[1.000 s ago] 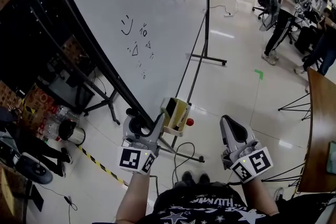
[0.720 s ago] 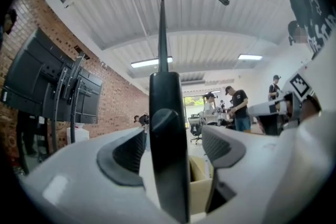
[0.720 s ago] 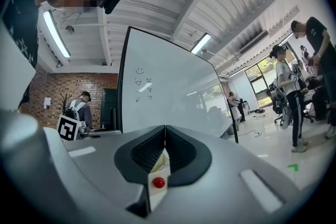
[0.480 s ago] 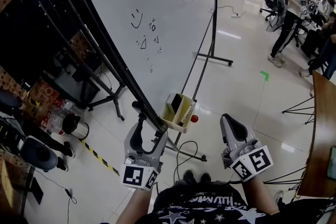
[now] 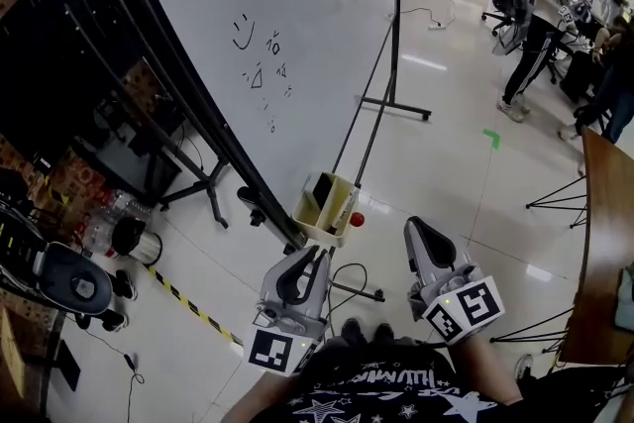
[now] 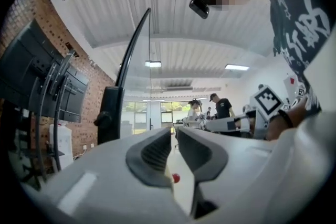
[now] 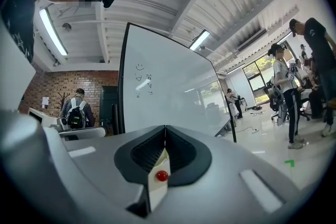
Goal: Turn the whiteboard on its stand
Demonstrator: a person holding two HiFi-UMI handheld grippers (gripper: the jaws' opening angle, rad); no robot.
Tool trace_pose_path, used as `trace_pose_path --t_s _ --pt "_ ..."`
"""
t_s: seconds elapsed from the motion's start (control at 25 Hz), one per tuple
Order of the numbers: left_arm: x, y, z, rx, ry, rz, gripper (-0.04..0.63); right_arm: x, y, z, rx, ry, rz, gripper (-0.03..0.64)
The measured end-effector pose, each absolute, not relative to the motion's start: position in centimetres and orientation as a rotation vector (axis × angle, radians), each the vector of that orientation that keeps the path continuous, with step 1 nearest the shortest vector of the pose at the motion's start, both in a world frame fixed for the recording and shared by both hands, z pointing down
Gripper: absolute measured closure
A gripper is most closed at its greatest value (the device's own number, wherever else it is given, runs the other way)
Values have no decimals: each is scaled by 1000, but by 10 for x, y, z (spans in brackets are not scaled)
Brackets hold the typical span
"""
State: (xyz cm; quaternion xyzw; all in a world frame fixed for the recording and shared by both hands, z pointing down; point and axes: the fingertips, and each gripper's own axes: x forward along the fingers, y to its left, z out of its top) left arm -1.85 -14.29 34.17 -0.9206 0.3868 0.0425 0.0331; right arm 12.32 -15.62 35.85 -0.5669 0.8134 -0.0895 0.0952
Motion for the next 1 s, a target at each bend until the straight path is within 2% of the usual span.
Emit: trace_pose_path --t_s 0.2,1.0 --pt "6 -157 332 -2851 1143 155 594 122 -148 357 -1687 2407 -257 609" --pt "41 -185 341 -2943 1088 102 595 112 -150 363 -1738 2509 -181 609"
